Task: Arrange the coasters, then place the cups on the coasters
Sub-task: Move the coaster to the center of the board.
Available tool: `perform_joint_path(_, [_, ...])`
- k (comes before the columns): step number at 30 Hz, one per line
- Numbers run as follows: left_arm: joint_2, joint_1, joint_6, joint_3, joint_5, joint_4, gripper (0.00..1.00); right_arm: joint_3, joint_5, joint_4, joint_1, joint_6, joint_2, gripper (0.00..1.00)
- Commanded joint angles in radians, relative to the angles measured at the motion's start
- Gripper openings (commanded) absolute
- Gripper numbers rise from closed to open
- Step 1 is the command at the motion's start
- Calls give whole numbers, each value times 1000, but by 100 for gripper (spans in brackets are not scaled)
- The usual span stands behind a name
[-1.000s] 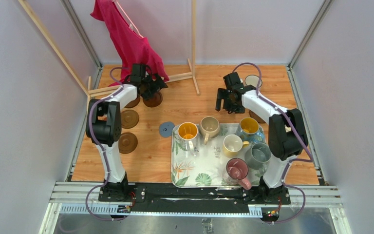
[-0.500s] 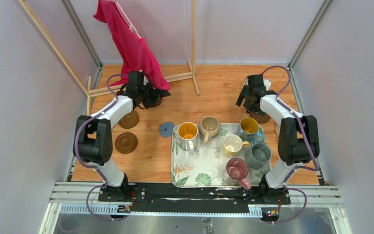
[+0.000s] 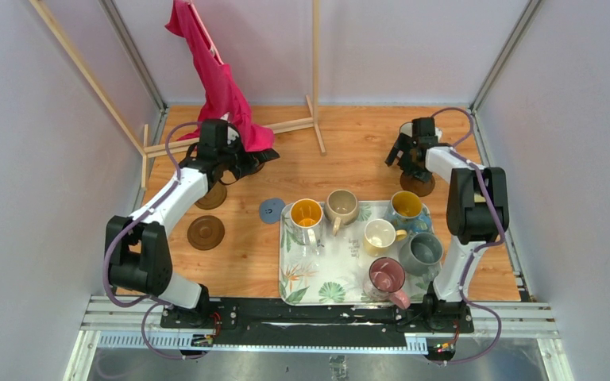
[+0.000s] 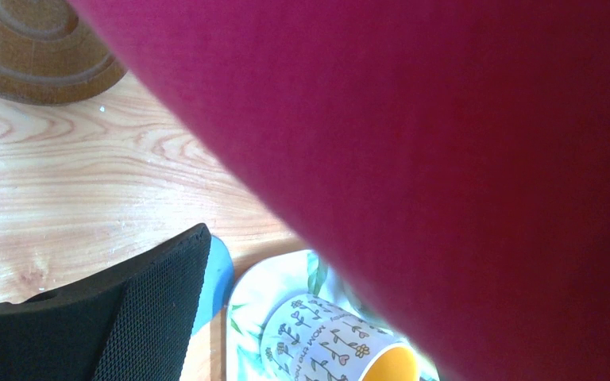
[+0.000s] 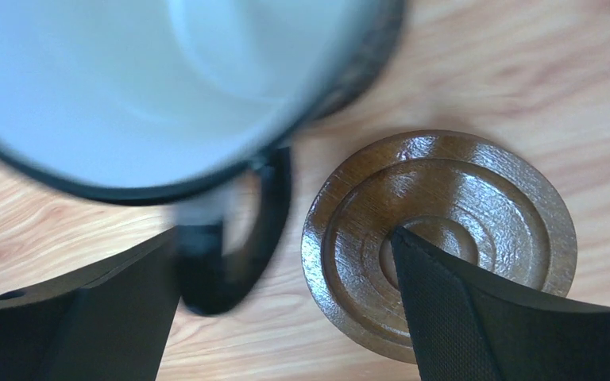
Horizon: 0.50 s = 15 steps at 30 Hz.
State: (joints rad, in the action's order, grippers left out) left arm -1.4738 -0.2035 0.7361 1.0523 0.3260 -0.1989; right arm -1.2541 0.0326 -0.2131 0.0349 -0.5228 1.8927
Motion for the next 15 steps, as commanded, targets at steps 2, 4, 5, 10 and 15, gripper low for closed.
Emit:
perform_joint_path(2, [24, -5, -17, 2, 34, -27, 100, -56, -132, -78, 133, 3, 99, 99])
perform_joint_path(4, [29, -5, -19, 0, 28, -35, 100, -87, -149, -91, 182, -5, 140, 98])
perform_joint_path(5, [33, -5, -21, -3, 27, -37, 100, -103, -153, -97, 202, -5, 155, 98])
perform_joint_path(10, [56, -5, -28, -28, 0, -55, 100, -263, -185, -165, 313, -10, 250, 98])
perform_joint_path(15, [92, 1, -18, -75, -85, -97, 100, -442, -240, -215, 429, -25, 354, 97])
